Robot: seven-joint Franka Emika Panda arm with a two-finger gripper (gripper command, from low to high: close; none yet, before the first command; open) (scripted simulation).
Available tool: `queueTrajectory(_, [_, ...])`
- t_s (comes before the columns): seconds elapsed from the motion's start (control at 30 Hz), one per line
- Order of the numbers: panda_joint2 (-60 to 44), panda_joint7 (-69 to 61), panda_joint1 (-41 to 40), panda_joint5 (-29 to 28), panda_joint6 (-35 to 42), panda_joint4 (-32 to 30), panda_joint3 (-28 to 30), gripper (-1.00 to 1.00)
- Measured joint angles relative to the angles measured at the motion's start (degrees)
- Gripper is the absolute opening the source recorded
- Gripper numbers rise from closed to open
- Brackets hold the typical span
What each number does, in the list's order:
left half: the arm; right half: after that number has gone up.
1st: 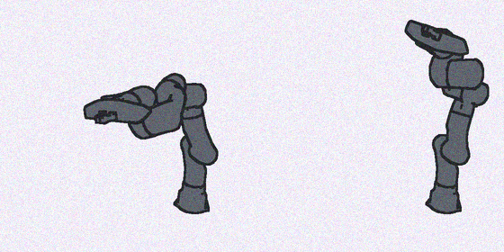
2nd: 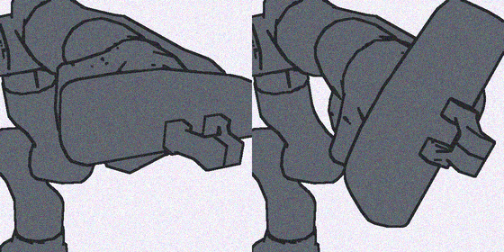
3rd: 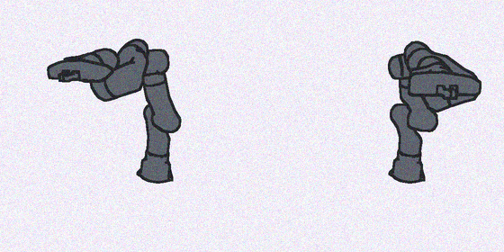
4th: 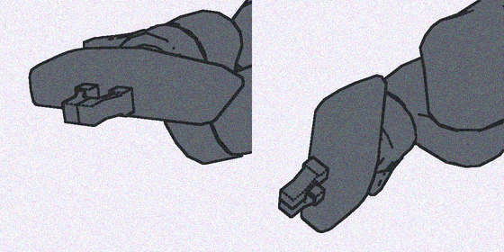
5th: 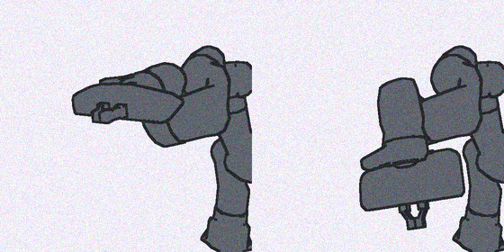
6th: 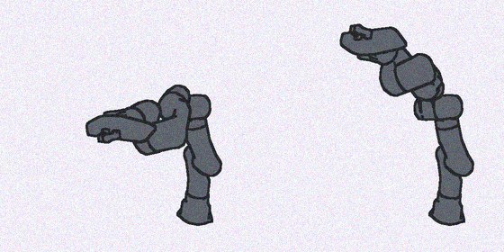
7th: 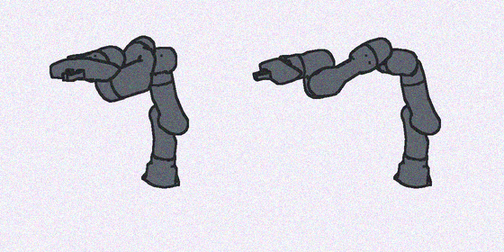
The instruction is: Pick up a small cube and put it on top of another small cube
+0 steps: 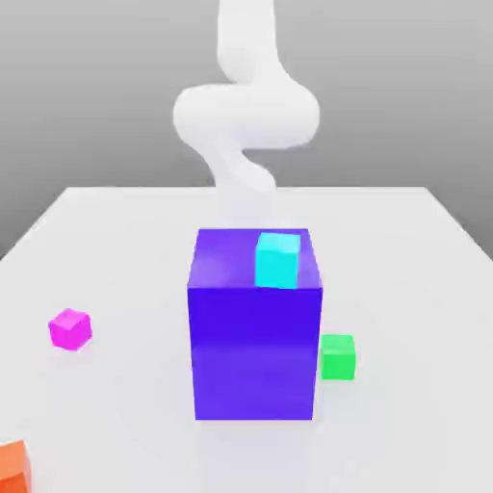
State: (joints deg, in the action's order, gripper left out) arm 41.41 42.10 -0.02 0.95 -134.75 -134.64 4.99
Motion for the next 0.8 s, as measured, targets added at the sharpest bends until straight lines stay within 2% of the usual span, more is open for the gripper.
queueTrajectory(0.33, [-18.6, -16.0, -1.3, 4.7, -12.1, -11.6, 18.9, 0.00])
queueTrajectory(0.6, [-33.2, -28.3, -5.0, 8.2, -21.5, -20.7, 30.6, 0.00])
queueTrajectory(0.7, [-38.2, -31.9, -8.5, 8.1, -25.1, -24.2, 33.9, 0.00])
queueTrajectory(0.8, [-42.4, -33.4, -14.5, 5.3, -28.7, -27.4, 36.3, 0.00])
